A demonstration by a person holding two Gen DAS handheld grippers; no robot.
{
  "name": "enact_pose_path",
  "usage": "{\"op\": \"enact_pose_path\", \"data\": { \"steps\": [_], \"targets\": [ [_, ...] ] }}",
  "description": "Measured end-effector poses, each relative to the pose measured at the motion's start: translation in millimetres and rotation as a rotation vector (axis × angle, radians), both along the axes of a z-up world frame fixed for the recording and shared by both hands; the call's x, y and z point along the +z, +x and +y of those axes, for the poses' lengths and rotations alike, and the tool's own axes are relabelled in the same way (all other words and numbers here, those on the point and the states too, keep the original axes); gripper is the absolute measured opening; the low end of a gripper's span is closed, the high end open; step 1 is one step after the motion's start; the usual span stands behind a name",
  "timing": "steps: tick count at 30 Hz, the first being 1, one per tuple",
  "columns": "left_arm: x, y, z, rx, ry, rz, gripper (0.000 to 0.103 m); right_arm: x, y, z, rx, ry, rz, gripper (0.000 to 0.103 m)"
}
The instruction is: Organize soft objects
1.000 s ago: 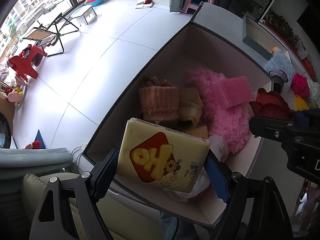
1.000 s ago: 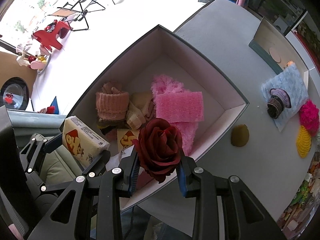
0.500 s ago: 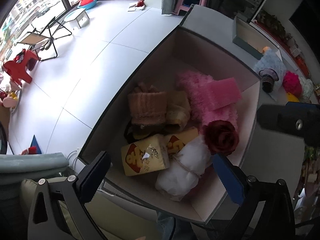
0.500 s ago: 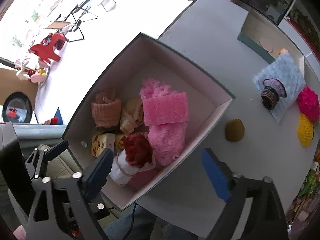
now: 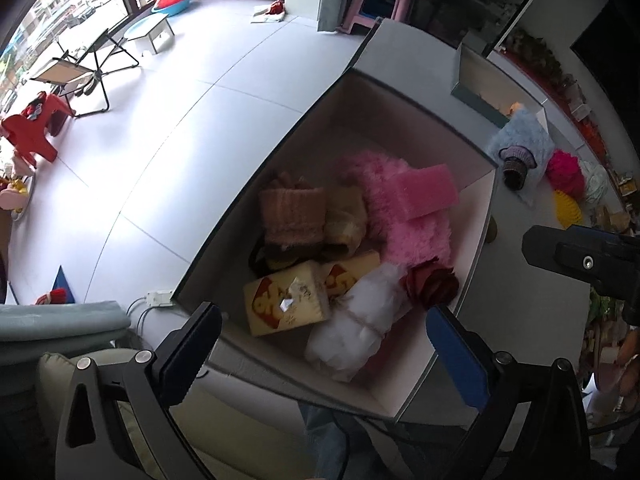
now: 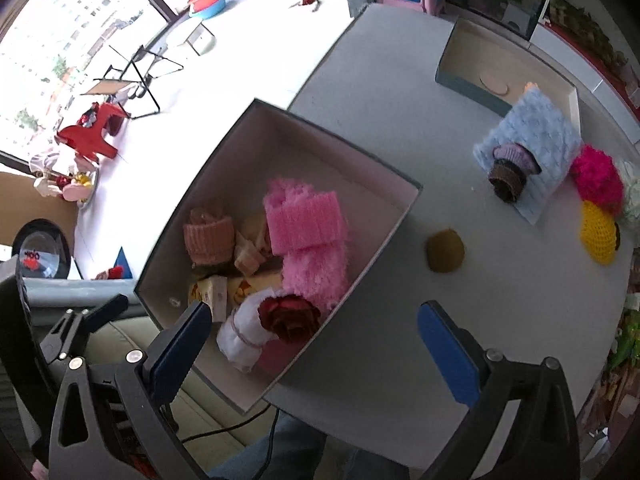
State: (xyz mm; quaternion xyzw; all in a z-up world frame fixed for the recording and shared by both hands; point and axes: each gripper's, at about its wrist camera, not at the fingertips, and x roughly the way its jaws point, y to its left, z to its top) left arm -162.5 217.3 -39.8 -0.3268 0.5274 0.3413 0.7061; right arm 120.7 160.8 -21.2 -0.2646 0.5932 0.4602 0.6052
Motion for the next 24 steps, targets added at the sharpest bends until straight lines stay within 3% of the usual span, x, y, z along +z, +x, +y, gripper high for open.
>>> {"op": "enact_pose_path", "data": {
  "steps": [9, 24],
  "targets": [
    [2.6, -9.5, 1.3, 0.022, 0.049, 0.052, 0.103, 0.7, -10.1, 3.0, 0.036, -0.013, -0.022, 0.103],
    [0.2, -13.8, 4.5, 0.019, 0.048, 0.061, 0.103, 0.5, -22.1, 13.0, 0.053, -0.024, -0.036, 0.103]
  ]
}}
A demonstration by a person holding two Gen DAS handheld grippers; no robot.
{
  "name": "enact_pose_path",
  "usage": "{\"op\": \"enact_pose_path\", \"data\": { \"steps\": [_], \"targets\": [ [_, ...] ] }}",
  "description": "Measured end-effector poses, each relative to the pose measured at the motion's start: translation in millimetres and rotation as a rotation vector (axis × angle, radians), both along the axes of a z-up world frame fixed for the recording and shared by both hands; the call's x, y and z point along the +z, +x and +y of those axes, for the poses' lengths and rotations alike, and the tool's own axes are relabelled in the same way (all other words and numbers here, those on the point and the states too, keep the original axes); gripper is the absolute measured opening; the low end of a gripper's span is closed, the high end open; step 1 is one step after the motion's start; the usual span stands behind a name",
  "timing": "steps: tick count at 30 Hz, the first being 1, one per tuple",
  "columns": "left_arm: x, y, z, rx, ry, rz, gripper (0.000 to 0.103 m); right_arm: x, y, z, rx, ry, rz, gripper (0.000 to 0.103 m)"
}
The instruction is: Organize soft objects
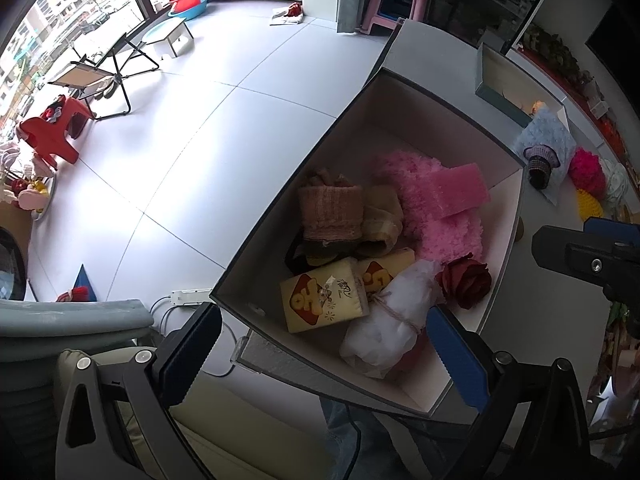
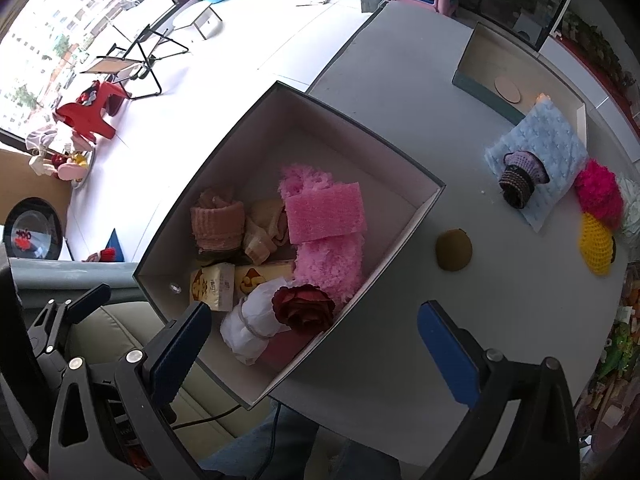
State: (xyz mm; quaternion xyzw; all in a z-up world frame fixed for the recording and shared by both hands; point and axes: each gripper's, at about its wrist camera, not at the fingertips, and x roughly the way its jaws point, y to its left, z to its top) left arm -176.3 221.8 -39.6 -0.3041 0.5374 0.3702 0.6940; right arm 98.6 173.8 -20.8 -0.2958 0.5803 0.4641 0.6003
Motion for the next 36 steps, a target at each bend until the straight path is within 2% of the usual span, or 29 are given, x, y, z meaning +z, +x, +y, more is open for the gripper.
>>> {"op": "enact_pose_path", "data": {
  "steps": [36],
  "targets": [
    [-15.1, -14.8, 17.3, 0.004, -0.045, -0.004, 0.103, -0.9, -18.2, 17.4, -0.004, -0.003, -0.004, 0.103]
  ]
}}
